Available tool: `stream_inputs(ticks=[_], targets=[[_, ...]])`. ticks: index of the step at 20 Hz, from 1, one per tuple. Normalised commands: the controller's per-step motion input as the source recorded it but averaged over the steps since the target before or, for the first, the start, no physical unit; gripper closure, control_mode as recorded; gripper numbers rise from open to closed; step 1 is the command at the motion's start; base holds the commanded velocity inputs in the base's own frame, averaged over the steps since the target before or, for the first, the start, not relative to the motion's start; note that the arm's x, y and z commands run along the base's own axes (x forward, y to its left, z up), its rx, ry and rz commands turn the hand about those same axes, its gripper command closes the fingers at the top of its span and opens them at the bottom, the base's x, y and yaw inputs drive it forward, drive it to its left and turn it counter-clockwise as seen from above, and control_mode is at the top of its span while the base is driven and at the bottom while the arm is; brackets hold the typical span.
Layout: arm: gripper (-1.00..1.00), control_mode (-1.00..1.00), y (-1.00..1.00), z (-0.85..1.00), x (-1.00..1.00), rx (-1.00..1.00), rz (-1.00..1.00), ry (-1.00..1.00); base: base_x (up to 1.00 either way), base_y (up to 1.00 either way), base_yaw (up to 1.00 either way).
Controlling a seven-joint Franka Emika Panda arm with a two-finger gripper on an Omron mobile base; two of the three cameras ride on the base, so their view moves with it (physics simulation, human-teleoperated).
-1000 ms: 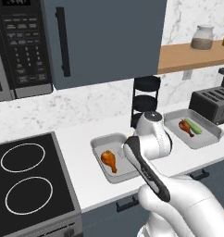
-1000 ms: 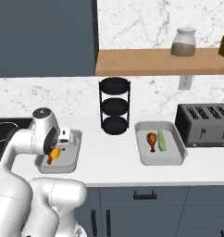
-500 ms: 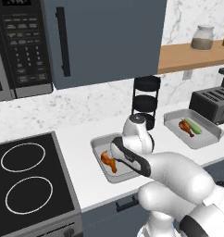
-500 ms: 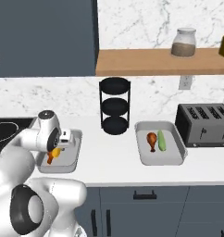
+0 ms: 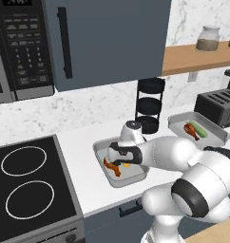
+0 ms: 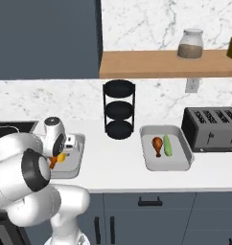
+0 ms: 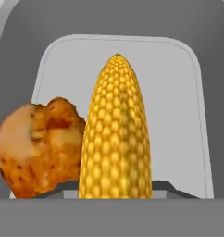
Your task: Place one corn and one chicken drumstick in each tupperware on the nearby counter, to pack two identical lunches.
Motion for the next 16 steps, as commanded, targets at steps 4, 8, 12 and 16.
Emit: stream_inputs(ticks=[4,8,12,16], targets=[[1.0,-1.0,0.09,-0.41,0.31,0.0,0.0,0.0,0.0,0.0,0.0],[-1.0,-1.0,0.0,-0.26,0.12,0.0,-0.02,0.0,0.0,0.0,0.0],[-1.0,-1.0,0.0,-0.06,-0.48,-0.01,-0.09,-0.01,0.0,0.0,0.0],[-1.0,-1.0,-0.04,0.0,-0.6,0.0,-0.13,-0.04,0.0,0.0,0.0]])
